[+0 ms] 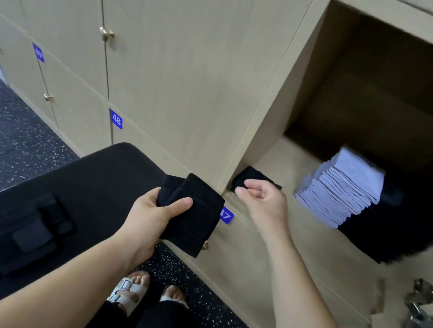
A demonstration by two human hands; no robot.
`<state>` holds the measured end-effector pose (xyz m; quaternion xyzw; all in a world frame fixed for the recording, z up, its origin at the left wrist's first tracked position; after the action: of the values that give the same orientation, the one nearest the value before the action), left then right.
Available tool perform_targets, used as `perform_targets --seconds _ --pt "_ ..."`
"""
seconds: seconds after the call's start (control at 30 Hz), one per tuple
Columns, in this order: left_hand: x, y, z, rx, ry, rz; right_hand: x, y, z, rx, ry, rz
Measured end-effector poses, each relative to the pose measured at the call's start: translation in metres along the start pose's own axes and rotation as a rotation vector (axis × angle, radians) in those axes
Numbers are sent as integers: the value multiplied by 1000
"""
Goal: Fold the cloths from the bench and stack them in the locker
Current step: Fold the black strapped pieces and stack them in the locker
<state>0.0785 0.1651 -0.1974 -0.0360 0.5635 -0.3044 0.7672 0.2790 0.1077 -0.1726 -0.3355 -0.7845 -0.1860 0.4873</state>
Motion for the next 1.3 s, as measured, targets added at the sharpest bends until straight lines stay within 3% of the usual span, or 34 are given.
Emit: perform_targets --seconds 0.07,0.17,0.4,0.53,0.7,0.9,1.13,1.3 --pt "-4 -14 -2 20 0 1 15 -19 8 231 45 4" --pt "-10 -33 -7 22 10 28 32 -44 14 436 -3 113" --pt "-24 -67 -20 -92 96 124 57 -92 12 541 88 219" --pt "-31 -77 -21 -83 113 119 64 -108 8 462 22 107" --pt "-39 -82 -13 -59 134 144 64 -118 -10 492 -86 157" --pt "-35 -82 9 23 168 136 55 -121 -28 404 -21 68" --pt "-21 -61 15 -27 89 85 23 -100 -59 206 140 88" --pt "-18 -34 20 -138 35 130 6 -78 -63 311 166 79"
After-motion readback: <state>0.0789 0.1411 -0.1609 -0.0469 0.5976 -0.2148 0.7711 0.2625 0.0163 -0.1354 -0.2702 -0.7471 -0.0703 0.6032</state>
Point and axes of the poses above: each hand's wrist, its own y-axis towards the middle knuckle, its own z-axis out of the palm, x = y × z, the point moved 2 cm from there along y, towards the middle knuckle
